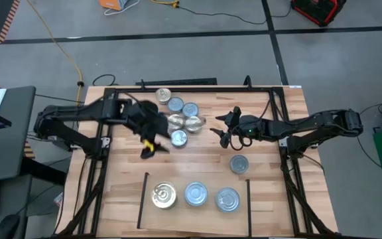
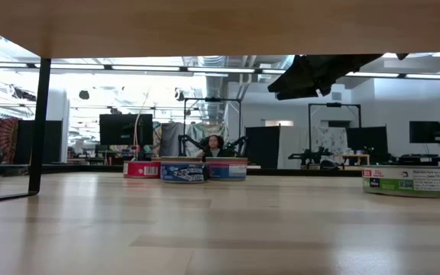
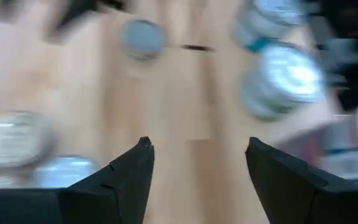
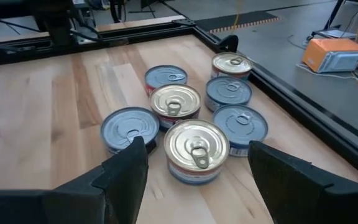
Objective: Stack canned seafood by type on shelf
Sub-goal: Put the red tuna can on the top of the right stacked tuna cans on the shelf
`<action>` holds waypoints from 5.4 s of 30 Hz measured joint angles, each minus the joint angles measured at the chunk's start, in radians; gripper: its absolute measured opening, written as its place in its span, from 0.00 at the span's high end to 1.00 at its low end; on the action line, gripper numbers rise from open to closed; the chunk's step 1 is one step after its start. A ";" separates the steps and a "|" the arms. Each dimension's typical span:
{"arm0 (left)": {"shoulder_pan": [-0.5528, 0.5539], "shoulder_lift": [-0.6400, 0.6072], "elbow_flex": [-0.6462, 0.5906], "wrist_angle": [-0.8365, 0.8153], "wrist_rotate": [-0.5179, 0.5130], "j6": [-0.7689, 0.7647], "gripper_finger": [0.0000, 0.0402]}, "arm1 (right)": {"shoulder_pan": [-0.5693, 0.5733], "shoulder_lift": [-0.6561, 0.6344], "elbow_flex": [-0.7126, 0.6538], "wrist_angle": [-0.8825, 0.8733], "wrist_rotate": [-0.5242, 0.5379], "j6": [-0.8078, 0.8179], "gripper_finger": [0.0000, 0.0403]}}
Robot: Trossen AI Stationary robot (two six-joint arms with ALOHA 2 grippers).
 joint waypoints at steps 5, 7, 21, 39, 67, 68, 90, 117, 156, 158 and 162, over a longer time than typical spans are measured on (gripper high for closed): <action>0.195 -0.023 -0.139 0.076 -0.113 0.137 0.45 | 0.032 0.000 0.000 0.000 0.000 0.013 0.25; 0.282 -0.032 -0.206 0.137 -0.131 0.172 0.46 | 0.046 0.000 0.000 0.001 0.000 0.020 0.25; 0.651 -0.036 -0.571 0.787 -0.249 0.134 0.48 | 0.125 -0.006 0.001 -0.003 0.002 0.054 0.25; 0.753 0.066 -0.775 1.056 -0.225 0.153 0.48 | 0.167 -0.004 0.033 0.013 0.006 0.072 0.25; 0.626 0.055 -0.913 0.946 -0.163 -0.050 0.53 | 0.037 -0.072 0.017 -0.177 0.056 -0.063 0.25; 0.627 0.055 -0.913 0.942 -0.151 -0.056 0.55 | 0.036 -0.072 0.011 -0.178 0.056 -0.063 0.25; 0.724 0.053 -0.910 0.846 -0.187 -0.175 1.00 | 0.020 -0.071 -0.030 -0.128 0.004 -0.037 0.25; 0.817 -0.102 -0.883 0.802 -0.137 -0.115 0.92 | 0.031 -0.071 -0.029 -0.142 0.004 -0.028 0.25; 0.900 0.041 -0.880 0.762 -0.110 -0.138 1.00 | 0.054 -0.071 -0.029 -0.159 0.005 -0.006 0.25; 0.906 0.041 -0.880 0.759 -0.130 -0.139 1.00 | 0.062 -0.071 -0.029 -0.153 0.005 -0.008 0.25; 0.929 0.041 -0.880 0.731 -0.133 -0.150 1.00 | 0.067 -0.071 -0.029 -0.148 0.005 -0.010 0.25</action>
